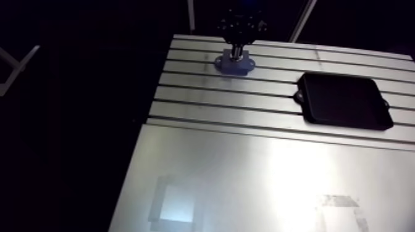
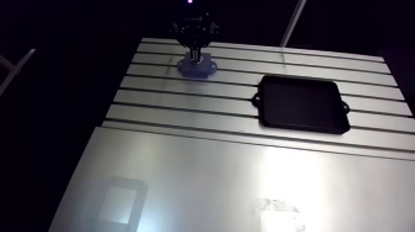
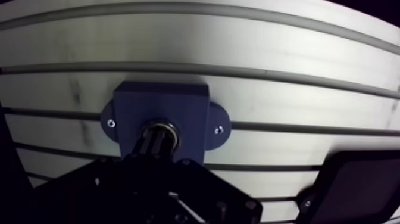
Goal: Pick up the bearing and press it into the housing until flush.
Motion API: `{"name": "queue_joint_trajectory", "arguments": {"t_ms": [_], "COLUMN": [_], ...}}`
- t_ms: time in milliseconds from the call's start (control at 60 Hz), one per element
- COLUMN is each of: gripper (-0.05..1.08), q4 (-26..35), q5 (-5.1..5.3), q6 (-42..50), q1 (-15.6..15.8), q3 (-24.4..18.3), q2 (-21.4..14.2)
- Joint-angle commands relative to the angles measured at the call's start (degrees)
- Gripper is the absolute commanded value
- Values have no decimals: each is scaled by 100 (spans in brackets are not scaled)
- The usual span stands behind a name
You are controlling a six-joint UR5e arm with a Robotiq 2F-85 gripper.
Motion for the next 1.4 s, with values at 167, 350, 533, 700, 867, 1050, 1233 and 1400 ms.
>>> {"name": "queue_joint_trajectory", "arguments": {"t_ms": [167,350,533,700,867,1050,1233,1400], "gripper": [108,108,108,108,108,108,108,108], "q4": [-4,-4,-4,-4,-4,-13,-13,-13], "q5": [-3,-3,-3,-3,-3,-3,-3,-12], "q6": [-3,-3,-3,-3,-3,-3,-3,-3], "q1": [0,0,0,0,0,0,0,0], "q3": [4,12,12,12,30,30,30,37], "q2": [0,9,34,36,36,36,43,44]}}
